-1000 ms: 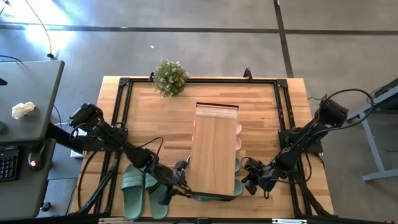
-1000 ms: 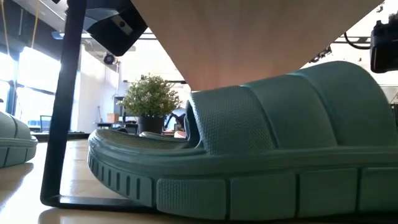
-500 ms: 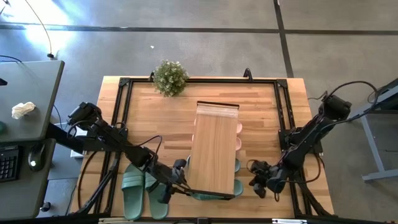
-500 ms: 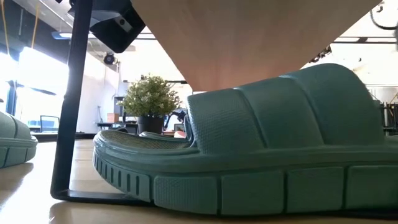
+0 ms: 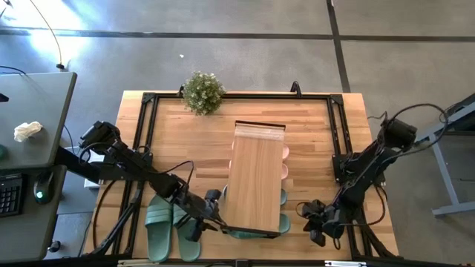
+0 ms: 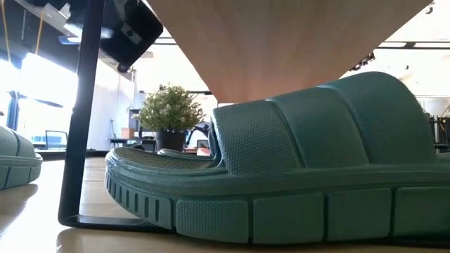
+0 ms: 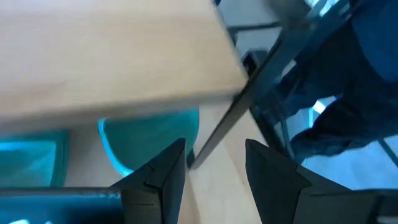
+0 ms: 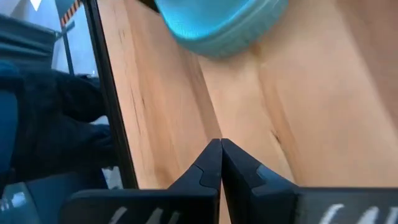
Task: Pick and place slides into the shelf
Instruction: Put the top green slipper under the shelf
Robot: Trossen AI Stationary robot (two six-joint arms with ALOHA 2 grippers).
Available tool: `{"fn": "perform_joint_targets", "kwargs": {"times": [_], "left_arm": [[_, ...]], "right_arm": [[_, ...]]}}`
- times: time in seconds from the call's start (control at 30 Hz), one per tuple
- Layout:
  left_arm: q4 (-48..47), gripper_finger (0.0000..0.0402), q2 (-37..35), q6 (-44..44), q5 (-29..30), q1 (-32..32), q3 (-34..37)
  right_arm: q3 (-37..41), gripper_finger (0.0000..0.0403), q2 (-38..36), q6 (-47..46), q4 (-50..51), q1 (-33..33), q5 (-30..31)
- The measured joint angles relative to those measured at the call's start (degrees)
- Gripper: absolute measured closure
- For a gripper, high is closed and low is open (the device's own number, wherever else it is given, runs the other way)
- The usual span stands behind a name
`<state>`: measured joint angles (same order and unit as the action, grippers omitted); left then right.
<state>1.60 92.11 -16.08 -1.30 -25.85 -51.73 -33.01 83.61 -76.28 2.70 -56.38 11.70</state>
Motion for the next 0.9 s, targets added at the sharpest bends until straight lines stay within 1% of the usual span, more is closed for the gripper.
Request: {"fn": "perform_joint_targets", "kwargs": {"times": [0.1,0.17,0.23,0.37,0.47,0.57,0.67,0.83,0.9], "left_arm": [[-1.5,0.0252,-0.1,-0.1,0.0,0.0,0.0],[-3.0,0.0252,-0.2,-0.2,0.0,0.0,0.0],[-4.5,0.0252,-0.2,-0.4,0.4,0.0,0.0],[-10.3,0.0252,-0.2,-1.2,1.9,0.0,0.0],[-14.8,0.0252,-0.1,-2.7,4.0,0.0,0.1],[-15.0,0.0252,-0.1,-3.2,6.1,0.0,0.1],[-14.9,0.0252,0.7,-3.3,6.9,0.0,0.1],[-13.4,0.0252,4.6,-3.3,5.5,0.0,0.1],[-10.4,0.0252,6.3,-3.3,4.7,0.0,0.1]], "right_arm": [[0.0,0.0403,3.3,2.3,-5.0,0.0,1.1],[0.0,0.0403,4.9,3.2,-8.5,0.0,4.6],[0.0,0.0403,6.3,3.2,-9.8,0.1,7.6],[-0.1,0.0403,8.9,3.4,-11.4,1.1,8.4],[-2.1,0.0403,11.0,6.8,-11.3,2.1,7.9],[-4.3,0.0403,13.1,8.8,-11.0,2.9,8.2],[-5.6,0.0403,14.9,8.7,-10.1,3.2,9.1],[-6.0,0.0403,15.8,7.5,-10.3,3.0,10.8],[-6.0,0.0403,15.8,7.4,-10.2,3.0,11.6]]}}
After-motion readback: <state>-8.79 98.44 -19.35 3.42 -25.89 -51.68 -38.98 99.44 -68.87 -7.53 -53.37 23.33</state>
